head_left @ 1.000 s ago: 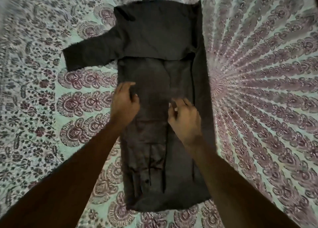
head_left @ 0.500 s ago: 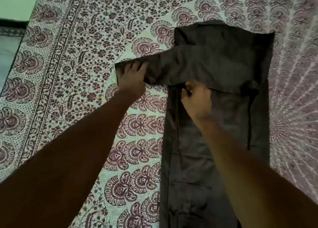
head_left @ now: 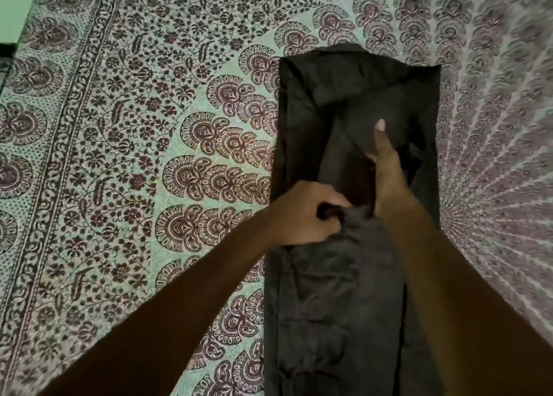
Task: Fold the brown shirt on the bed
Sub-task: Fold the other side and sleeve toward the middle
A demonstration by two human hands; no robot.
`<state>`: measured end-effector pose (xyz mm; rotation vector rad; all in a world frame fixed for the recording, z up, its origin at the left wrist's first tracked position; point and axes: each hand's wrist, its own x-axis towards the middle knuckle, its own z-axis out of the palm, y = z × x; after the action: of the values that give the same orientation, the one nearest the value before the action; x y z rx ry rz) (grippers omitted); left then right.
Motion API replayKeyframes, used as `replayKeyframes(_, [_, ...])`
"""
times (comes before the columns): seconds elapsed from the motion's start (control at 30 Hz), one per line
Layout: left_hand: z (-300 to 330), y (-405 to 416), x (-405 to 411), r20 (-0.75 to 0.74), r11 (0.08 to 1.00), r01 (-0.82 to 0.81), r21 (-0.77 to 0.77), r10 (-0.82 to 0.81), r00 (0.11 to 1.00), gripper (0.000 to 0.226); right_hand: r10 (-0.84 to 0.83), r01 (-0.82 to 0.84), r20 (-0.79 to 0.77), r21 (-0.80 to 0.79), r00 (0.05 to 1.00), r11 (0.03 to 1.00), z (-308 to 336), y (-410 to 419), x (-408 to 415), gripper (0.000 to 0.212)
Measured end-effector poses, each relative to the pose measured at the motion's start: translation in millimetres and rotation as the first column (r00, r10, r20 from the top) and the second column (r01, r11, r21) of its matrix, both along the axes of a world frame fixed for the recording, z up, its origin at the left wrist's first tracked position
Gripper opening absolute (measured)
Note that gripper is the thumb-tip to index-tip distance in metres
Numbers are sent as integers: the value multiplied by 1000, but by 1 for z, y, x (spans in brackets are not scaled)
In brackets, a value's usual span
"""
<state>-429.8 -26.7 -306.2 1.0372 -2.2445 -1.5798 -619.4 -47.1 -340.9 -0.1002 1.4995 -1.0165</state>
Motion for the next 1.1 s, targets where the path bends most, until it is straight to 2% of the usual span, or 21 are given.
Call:
replayKeyframes(0.1, [-1,27,-32,94,970,205,-134,-193,977,19,95,-93,-54,32,994,995,0,11,-29,98])
replayKeyframes(0.13, [-3,36,-42,105,959,245,-141,-232,967,16,156,-153,-103,37,982,988,1,19,-38,89])
replayKeyframes(0.2, [-5,50,-58,127,937,322,-134,-307,943,9,270,-271,-233,29,934,962,5,34,-47,49])
replayKeyframes(0.23, [-5,56,-67,118,933,339,-122,-326,938,12,260,-267,-283,16,923,964,9,42,-52,32])
replayKeyframes(0.3, [-5,68,-80,37,976,215,-44,-214,976,24,166,-181,-293,-26,941,983,14,54,-62,22])
replayKeyframes(0.37, [-8,74,-88,-83,993,-119,-25,117,990,20,50,-59,-208,-39,977,997,14,61,-73,24])
replayKeyframes(0.4, [-11,75,-93,-98,953,-286,-106,276,956,17,2,-9,-160,-39,987,999,16,66,-79,27])
replayKeyframes(0.43, [-16,75,-97,-62,890,-405,-208,401,914,25,-27,22,-119,-38,992,999,18,70,-84,28])
replayKeyframes(0.47, [-19,73,-100,22,841,-469,-270,492,870,45,-43,40,-74,-46,996,998,21,75,-88,27])
replayKeyframes(0.5, [-22,70,-103,134,843,-478,-245,518,845,68,-47,45,-20,-60,999,997,25,79,-91,26])
replayKeyframes(0.57, [-26,64,-107,254,879,-471,72,440,861,98,-57,66,86,-102,995,993,30,85,-94,28])
replayKeyframes(0.6, [-28,60,-104,250,868,-447,218,393,885,97,-58,74,129,-128,990,989,30,85,-92,30])
replayKeyframes(0.63, [-34,59,-105,205,858,-413,307,364,909,86,-64,89,160,-150,985,985,32,85,-94,29])
replayKeyframes(0.67, [-39,60,-104,180,859,-408,309,368,912,68,-77,109,188,-165,979,980,33,83,-95,27])
replayKeyframes(0.73, [-35,62,-103,157,878,-442,184,418,895,38,-103,145,246,-162,964,976,34,75,-96,18])
replayKeyframes(0.8, [-24,63,-100,150,918,-377,-124,393,907,27,-140,179,265,-129,954,975,37,65,-99,13])
replayKeyframes(0.87, [-2,64,-102,98,899,-215,-381,270,958,16,-179,210,235,-110,955,972,34,56,-106,14])
replayKeyframes(0.93, [20,65,-109,53,910,-54,-411,83,995,9,-213,251,247,-133,945,959,36,51,-114,20])
replayKeyframes(1.0, [28,74,-122,109,903,108,-417,-68,992,21,-218,238,178,-100,959,966,36,55,-124,15])
replayKeyframes(1.03, [27,80,-128,170,887,179,-427,-116,979,31,-191,196,91,-54,977,979,36,59,-128,15])
replayKeyframes(1.1, [19,96,-139,304,865,294,-407,-175,936,45,-51,58,-134,47,990,997,32,68,-134,39])
